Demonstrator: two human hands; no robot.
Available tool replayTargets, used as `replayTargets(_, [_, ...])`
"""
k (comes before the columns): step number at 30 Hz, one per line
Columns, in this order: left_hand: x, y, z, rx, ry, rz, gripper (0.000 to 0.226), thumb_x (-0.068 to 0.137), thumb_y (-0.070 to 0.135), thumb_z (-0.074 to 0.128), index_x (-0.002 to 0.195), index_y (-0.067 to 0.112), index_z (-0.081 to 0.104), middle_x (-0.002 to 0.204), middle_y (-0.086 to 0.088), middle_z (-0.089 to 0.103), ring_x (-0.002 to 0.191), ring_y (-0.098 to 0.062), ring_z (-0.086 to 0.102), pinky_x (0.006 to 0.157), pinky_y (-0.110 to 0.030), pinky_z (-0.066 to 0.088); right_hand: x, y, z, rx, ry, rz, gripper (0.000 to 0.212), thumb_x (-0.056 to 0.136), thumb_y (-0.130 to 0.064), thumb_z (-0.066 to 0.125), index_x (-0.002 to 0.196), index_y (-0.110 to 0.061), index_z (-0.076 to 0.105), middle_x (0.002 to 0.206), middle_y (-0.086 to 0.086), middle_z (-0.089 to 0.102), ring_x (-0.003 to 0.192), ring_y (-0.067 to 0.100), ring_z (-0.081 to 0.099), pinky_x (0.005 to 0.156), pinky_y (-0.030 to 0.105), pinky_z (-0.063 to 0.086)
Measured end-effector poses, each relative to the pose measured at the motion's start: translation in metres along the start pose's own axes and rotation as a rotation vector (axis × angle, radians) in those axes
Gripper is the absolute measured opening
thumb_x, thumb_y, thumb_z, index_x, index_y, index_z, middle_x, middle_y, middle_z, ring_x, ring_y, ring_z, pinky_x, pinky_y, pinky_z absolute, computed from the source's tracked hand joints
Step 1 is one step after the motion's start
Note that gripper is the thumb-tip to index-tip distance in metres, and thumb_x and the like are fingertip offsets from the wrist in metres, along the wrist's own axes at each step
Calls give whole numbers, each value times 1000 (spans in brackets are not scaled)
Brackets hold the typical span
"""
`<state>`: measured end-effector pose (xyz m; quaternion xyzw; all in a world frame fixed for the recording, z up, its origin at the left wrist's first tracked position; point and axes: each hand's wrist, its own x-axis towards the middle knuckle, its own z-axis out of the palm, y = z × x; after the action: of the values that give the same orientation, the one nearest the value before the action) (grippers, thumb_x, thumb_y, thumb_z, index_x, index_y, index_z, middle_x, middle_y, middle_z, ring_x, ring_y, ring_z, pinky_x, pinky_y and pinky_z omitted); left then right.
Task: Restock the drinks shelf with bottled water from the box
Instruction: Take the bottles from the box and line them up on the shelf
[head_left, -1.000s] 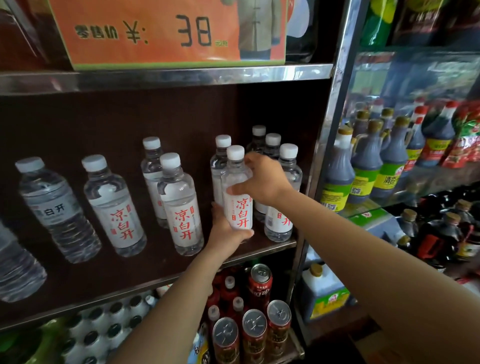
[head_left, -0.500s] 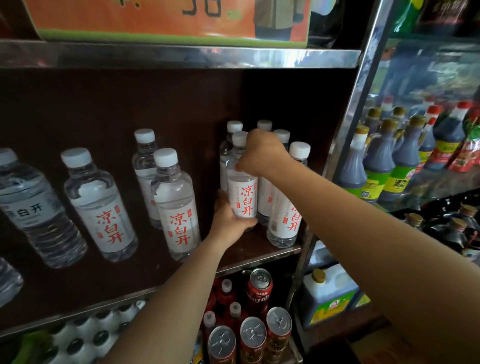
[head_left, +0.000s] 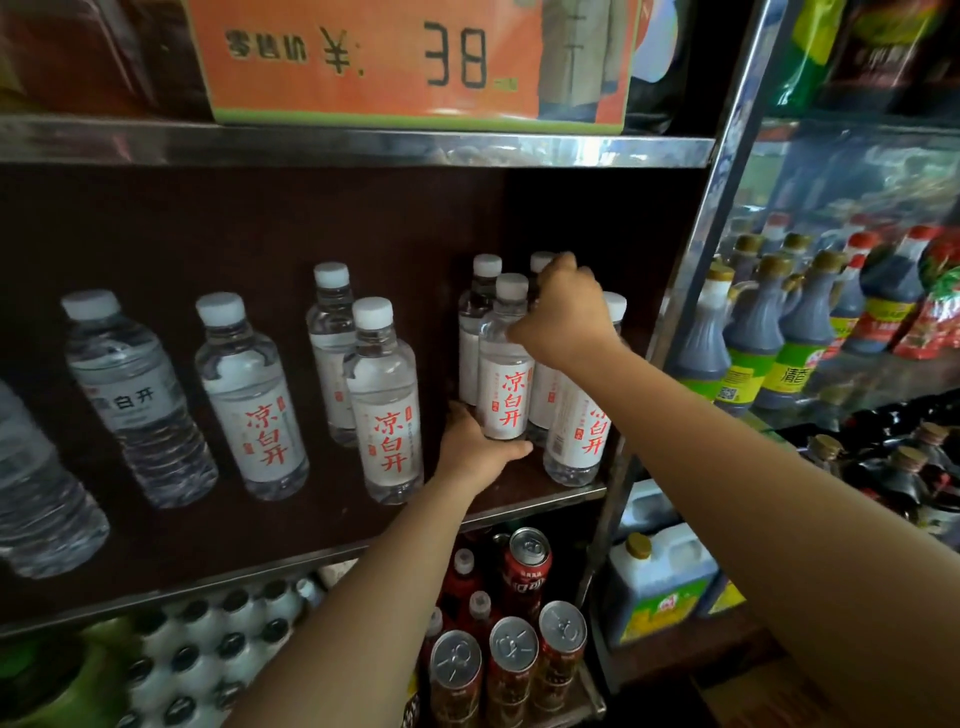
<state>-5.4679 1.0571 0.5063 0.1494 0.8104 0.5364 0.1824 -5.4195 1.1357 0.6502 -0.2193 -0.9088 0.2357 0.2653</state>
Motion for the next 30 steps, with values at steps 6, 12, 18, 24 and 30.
replayTargets(6, [-55, 5, -19, -107, -38, -35, 48, 87, 20, 67, 131, 7, 54, 115, 2, 57, 113, -16, 55, 84, -22, 38, -35, -20, 1, 467, -167, 17, 14, 78, -20, 74, 87, -19, 63, 84, 6, 68, 80, 19, 65, 79, 37, 55])
replayTargets(12, [-116, 10, -90, -329, -253, -169, 36, 89, 21, 64, 122, 8, 55, 125, -14, 61, 112, -25, 62, 95, -32, 46, -84, -71, 2, 587, -561, 92, 17, 83, -14, 71, 100, -12, 67, 84, 2, 65, 73, 12, 59, 70, 25, 50])
replayTargets(18, [-204, -13, -215, -323, -151, -96, 27, 92, 19, 60, 116, 7, 63, 103, -10, 71, 92, -19, 68, 89, -30, 52, -148, -138, 24, 628, -706, 53, 20, 81, -14, 72, 100, -9, 69, 86, 5, 70, 74, 15, 65, 68, 25, 54])
replayTargets(24, [-320, -95, -344, -349, 78, -186, 21, 92, 18, 60, 109, 8, 64, 103, -13, 71, 97, -20, 68, 92, -29, 51, -247, -240, 68, 532, -947, -38, 3, 87, -15, 68, 89, -16, 69, 97, 7, 72, 90, 20, 69, 81, 31, 56])
replayTargets(30, [-465, -223, -453, -395, 285, -332, 12, 93, 17, 57, 100, 12, 66, 94, -5, 73, 87, -16, 68, 83, -25, 52, -391, -357, 146, 581, -1235, -121, 5, 87, -9, 66, 90, -12, 68, 97, 10, 71, 92, 22, 67, 90, 35, 53])
